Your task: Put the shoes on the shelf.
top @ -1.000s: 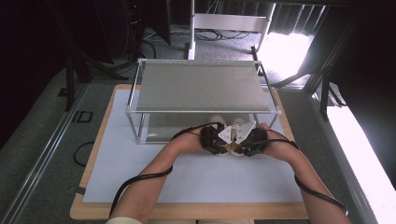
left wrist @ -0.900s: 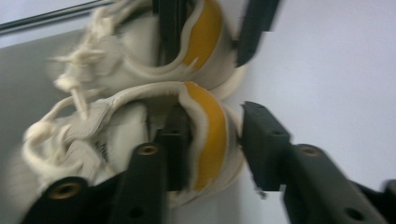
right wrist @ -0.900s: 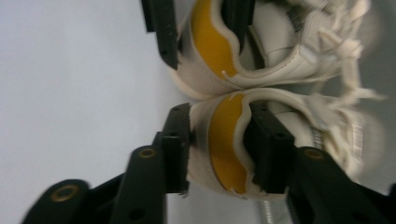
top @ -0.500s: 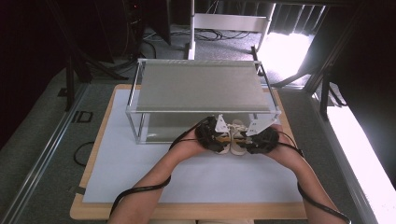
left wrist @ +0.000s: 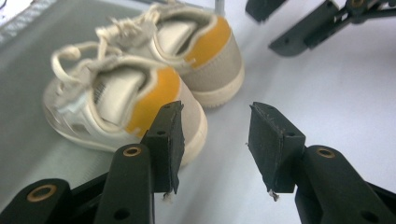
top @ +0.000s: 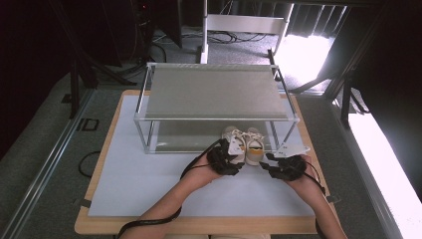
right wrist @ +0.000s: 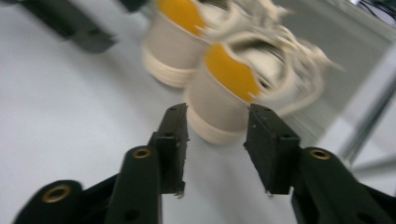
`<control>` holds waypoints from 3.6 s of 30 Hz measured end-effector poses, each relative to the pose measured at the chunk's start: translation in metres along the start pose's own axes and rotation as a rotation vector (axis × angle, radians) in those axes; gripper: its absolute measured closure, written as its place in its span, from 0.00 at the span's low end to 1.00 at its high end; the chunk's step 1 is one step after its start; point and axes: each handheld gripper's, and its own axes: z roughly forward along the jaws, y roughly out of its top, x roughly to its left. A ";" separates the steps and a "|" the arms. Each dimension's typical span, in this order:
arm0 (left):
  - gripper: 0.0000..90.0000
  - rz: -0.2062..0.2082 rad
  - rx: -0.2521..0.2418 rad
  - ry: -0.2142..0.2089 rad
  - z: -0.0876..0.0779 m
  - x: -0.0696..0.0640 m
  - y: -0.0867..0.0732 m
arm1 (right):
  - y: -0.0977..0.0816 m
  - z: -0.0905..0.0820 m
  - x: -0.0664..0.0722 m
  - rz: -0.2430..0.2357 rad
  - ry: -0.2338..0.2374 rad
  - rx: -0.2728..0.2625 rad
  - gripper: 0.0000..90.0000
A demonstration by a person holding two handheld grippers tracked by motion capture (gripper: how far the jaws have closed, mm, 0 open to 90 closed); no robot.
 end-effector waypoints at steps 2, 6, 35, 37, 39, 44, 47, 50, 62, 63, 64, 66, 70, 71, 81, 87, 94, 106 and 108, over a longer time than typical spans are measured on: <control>0.60 -0.006 0.012 0.014 0.004 -0.002 -0.002 | -0.006 0.002 -0.002 0.042 -0.025 -0.005 0.61; 0.60 -0.013 0.023 0.044 0.010 -0.004 -0.003 | -0.010 0.008 -0.007 0.104 -0.038 -0.005 0.60; 0.94 -0.057 -0.004 0.124 0.029 0.031 -0.006 | 0.012 0.044 -0.015 0.161 -0.090 0.008 0.76; 0.94 -0.053 -0.006 0.134 0.031 0.033 -0.005 | 0.014 0.046 -0.016 0.163 -0.096 0.010 0.76; 0.94 -0.051 -0.002 0.122 0.034 0.035 -0.005 | 0.015 0.049 -0.018 0.162 -0.099 0.012 0.76; 0.94 -0.028 0.023 0.120 0.044 0.036 0.000 | 0.020 0.055 -0.022 0.163 -0.104 0.024 0.78; 0.94 -0.033 0.026 0.116 0.047 0.040 0.002 | 0.022 0.058 -0.025 0.162 -0.105 0.029 0.78; 0.94 -0.044 0.028 0.112 0.050 0.046 0.002 | 0.023 0.063 -0.028 0.171 -0.105 0.023 0.78; 0.94 -0.060 0.030 0.129 0.061 0.060 0.005 | 0.029 0.082 -0.038 0.202 -0.141 0.014 0.75; 0.94 -0.057 0.030 0.130 0.061 0.059 0.005 | 0.029 0.084 -0.038 0.228 -0.139 0.022 0.73; 0.94 -0.056 0.032 0.131 0.062 0.059 0.005 | 0.029 0.084 -0.039 0.240 -0.139 0.013 0.73; 0.94 -0.058 0.030 0.131 0.062 0.058 0.005 | 0.028 0.084 -0.039 0.236 -0.144 0.004 0.70; 0.94 -0.057 0.022 0.130 0.059 0.054 0.002 | 0.022 0.079 -0.036 0.258 -0.124 -0.050 0.61; 0.94 -0.050 0.016 0.133 0.057 0.052 0.001 | 0.020 0.077 -0.034 0.254 -0.118 -0.059 0.58; 0.67 -0.081 -0.072 0.046 0.029 0.036 -0.016 | 0.004 0.061 -0.013 0.233 -0.079 -0.097 0.30; 0.52 -0.106 -0.110 0.055 0.011 0.027 -0.027 | -0.005 0.052 0.001 0.211 -0.058 -0.148 0.15; 0.38 -0.140 -0.112 0.012 -0.003 0.025 -0.045 | -0.020 0.039 0.008 0.209 -0.061 -0.165 0.15; 0.15 -0.172 -0.109 0.050 -0.024 0.030 -0.086 | -0.050 0.026 0.007 0.225 -0.083 -0.143 0.15; 0.09 -0.171 -0.101 0.079 -0.027 0.031 -0.093 | -0.053 0.023 0.006 0.233 -0.084 -0.149 0.15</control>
